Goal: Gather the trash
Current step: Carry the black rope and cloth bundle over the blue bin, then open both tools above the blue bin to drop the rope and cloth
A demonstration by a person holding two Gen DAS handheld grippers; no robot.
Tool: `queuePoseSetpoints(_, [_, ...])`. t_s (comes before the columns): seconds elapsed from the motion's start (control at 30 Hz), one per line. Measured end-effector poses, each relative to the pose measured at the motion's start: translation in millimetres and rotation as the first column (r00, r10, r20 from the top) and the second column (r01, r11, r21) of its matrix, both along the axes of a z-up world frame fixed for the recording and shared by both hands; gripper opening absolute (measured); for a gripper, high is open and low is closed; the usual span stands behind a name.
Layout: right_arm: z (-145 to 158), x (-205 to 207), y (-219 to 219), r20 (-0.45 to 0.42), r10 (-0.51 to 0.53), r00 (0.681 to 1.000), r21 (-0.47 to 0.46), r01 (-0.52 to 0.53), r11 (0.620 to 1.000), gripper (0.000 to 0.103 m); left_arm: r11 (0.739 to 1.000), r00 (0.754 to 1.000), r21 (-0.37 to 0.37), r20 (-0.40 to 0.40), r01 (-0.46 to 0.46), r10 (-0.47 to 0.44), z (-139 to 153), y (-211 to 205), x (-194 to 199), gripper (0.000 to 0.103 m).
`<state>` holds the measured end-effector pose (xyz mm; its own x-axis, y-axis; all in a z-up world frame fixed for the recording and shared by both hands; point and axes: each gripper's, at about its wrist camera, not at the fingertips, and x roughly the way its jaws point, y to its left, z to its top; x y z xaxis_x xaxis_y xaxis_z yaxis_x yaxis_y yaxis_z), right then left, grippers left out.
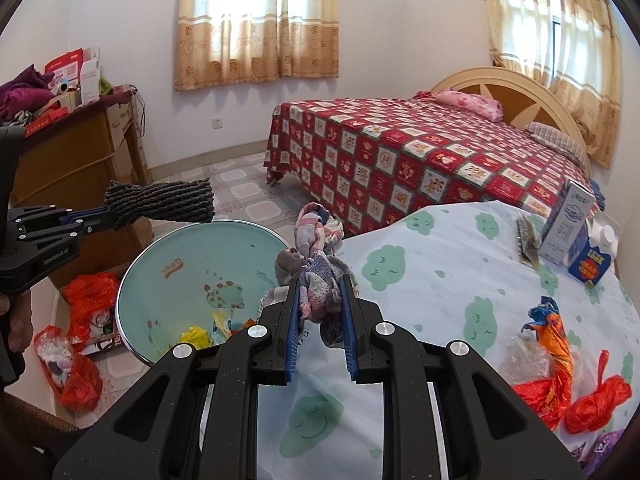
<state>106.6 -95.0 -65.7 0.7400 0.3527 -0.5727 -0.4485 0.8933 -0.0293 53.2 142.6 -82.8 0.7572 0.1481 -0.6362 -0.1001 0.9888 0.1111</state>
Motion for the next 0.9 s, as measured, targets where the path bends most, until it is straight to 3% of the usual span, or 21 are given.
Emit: queuePoseSetpoints(0.9, [-6.0, 7.3, 39.5, -0.018, 0.109, 0.994, -0.032, -0.110, 0.993, 0.022, 1.000, 1.000, -0.015, -0.010, -0.005, 0.005, -1.9, 7.3, 2.2, 0.012])
